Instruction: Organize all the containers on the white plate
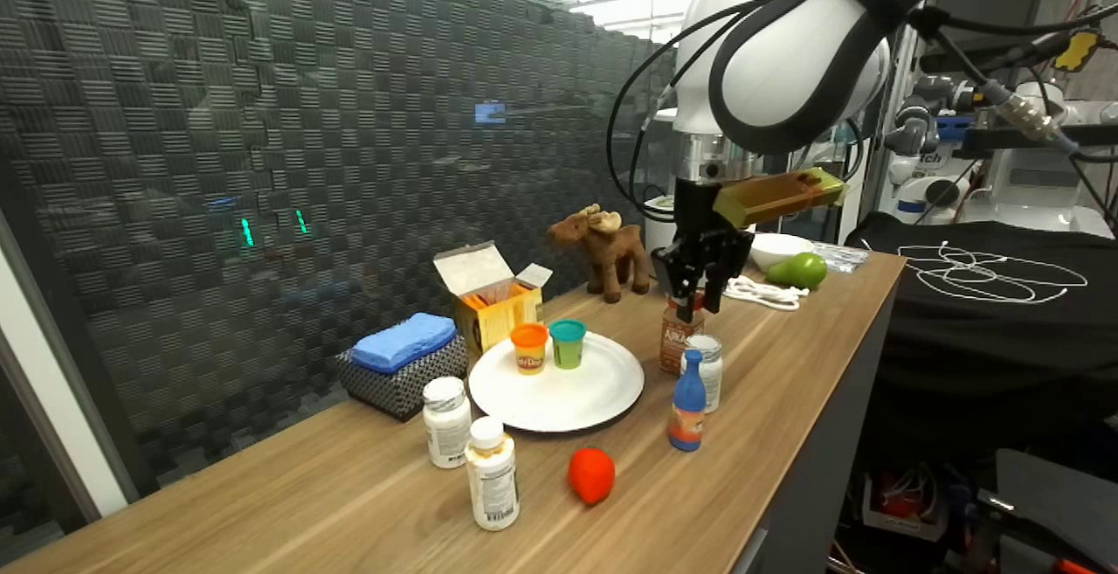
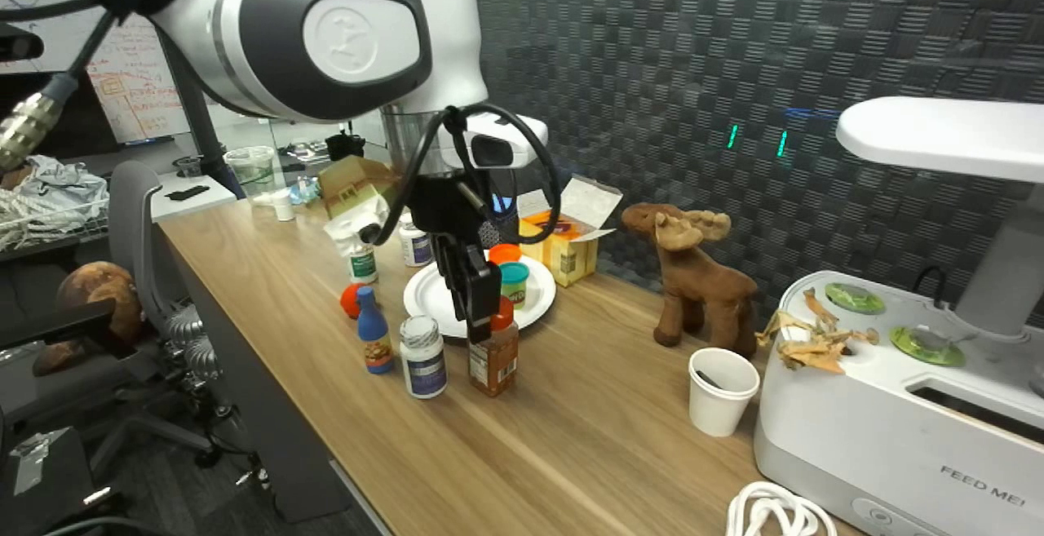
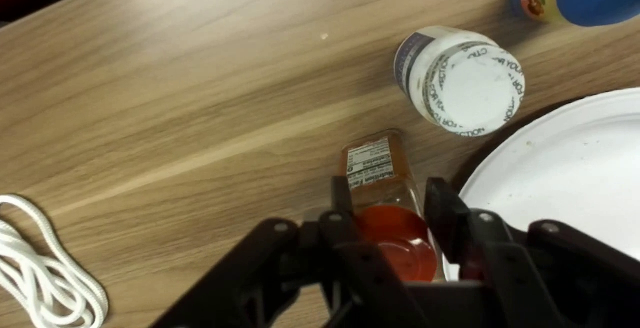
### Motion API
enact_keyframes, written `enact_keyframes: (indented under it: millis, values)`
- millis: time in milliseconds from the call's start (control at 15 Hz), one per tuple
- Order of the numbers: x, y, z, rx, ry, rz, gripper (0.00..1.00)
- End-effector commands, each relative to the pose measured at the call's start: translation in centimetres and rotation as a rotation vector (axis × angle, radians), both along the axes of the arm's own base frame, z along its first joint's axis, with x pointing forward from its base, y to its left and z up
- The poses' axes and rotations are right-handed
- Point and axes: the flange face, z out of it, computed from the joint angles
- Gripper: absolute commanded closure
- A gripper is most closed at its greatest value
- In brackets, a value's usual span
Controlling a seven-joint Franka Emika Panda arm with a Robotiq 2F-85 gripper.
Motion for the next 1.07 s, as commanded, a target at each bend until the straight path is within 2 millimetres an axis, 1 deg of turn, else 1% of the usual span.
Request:
enact_keyframes:
  millis: [0, 67, 200, 267, 333, 400, 467, 600, 933, 1000]
  values:
    - [1.21, -0.16, 0.75, 0.013, -0.028, 0.003, 0.83]
    - [1.33, -0.10, 0.90, 0.012, -0.029, 0.005, 0.83]
    - [1.48, 0.03, 0.95, 0.007, -0.030, 0.008, 0.88]
    - [1.54, 0.03, 0.98, 0.008, -0.029, 0.009, 0.86]
    - [1.53, 0.09, 0.99, 0.007, -0.025, 0.010, 0.63]
    - [1.53, 0.14, 1.01, 0.007, -0.021, 0.011, 0.62]
    - [1.48, 0.26, 1.00, 0.003, -0.017, 0.013, 0.57]
    - [1.45, 0.46, 0.89, -0.006, -0.010, 0.019, 0.43]
    - [1.75, 0.63, 0.49, -0.017, -0.004, 0.030, 0.04]
    - [2.02, 0.41, 0.46, -0.018, -0.006, 0.029, 0.00]
